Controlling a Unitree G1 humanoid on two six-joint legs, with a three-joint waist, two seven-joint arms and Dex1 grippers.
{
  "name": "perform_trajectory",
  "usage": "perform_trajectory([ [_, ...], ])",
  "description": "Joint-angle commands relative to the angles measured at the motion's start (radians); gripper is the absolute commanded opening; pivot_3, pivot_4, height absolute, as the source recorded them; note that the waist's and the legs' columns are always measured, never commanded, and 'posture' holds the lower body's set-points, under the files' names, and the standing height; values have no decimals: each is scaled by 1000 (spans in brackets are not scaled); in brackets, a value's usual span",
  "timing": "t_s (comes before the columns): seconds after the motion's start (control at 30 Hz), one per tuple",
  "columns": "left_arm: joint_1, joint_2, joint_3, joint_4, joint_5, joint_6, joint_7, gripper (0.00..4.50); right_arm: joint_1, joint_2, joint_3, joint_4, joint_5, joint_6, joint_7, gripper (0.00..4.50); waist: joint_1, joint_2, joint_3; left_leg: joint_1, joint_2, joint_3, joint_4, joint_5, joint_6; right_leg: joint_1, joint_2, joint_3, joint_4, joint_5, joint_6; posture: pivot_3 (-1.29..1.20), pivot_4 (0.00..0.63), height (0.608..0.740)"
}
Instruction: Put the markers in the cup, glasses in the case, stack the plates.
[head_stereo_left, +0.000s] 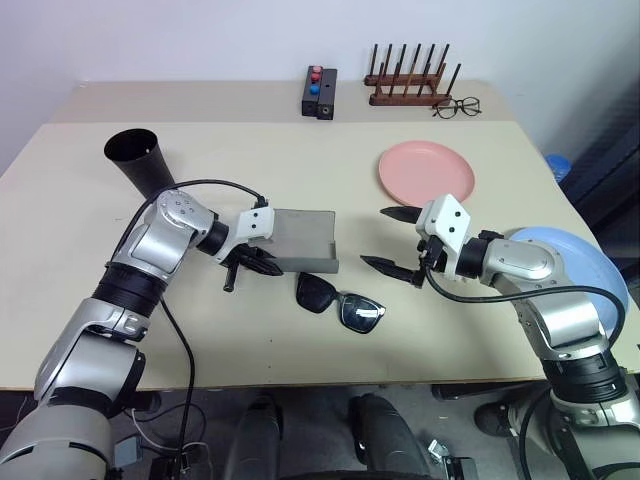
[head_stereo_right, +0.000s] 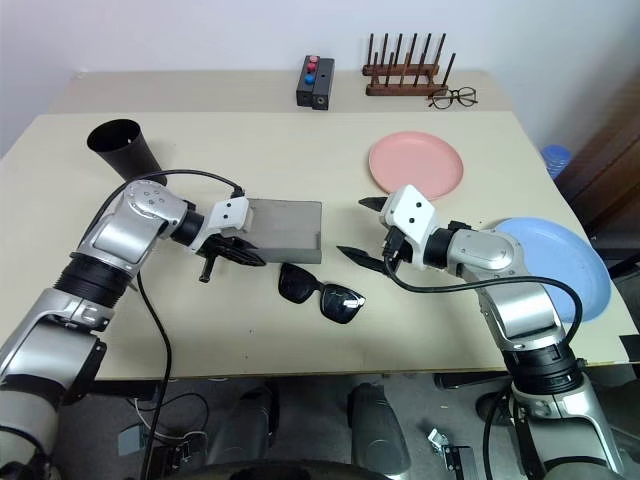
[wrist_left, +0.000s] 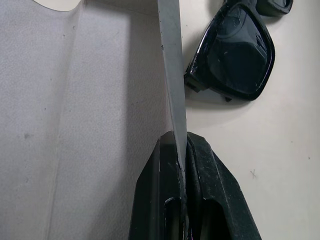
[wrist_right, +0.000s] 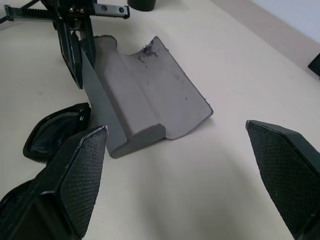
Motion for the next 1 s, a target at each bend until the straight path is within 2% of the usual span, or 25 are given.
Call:
perform_trajectory([
  [0.03, -13, -3, 20, -23, 2, -2, 27, 1477, -4, -24, 3, -78, 19, 36, 17, 4500, -1, 0, 0, 0, 0, 0, 0, 0, 0, 0, 0, 0, 0, 0, 0, 0, 150, 738],
  [0.1, -9, -4, 41, -30, -15, -8, 40, 2389, -3, -47, 31, -100, -9, 60, 27, 4500, -2, 0, 0, 0, 0, 0, 0, 0, 0, 0, 0, 0, 0, 0, 0, 0, 150, 738],
  [0.27, -20, -5, 115, -48, -79, 35, 68, 2389, 6, -86, 105, -174, -45, 123, 30, 4500, -2, 0, 0, 0, 0, 0, 0, 0, 0, 0, 0, 0, 0, 0, 0, 0, 150, 738],
  [0.43, 34, 48, 209, -120, -135, 72, 103, 2389, 8, -62, 204, -288, -75, 278, -33, 4500, -6, 0, 0, 0, 0, 0, 0, 0, 0, -1, 0, 0, 0, 0, 0, 0, 150, 738],
  [0.67, 256, 168, 319, -341, -212, 150, 149, 2389, -49, 36, 280, -278, -113, 472, -160, 4500, 0, 0, 0, 0, 0, 0, 0, 0, 0, -1, 0, 0, 1, 0, -1, 0, 150, 738],
  [0.83, 373, 182, 388, -478, -277, 238, 224, 2389, -89, 37, 326, -239, -148, 514, -183, 4500, 8, 0, 0, 0, 0, 0, 1, 0, 0, 1, -1, 0, -1, -1, -2, 0, 150, 738],
  [1.0, 421, 187, 417, -542, -316, 286, 277, 2389, -115, 5, 340, -236, -172, 548, -181, 4500, 4, 0, 0, 0, 0, 0, 1, 0, 0, 1, -1, 0, -1, -1, -2, 0, 150, 738],
])
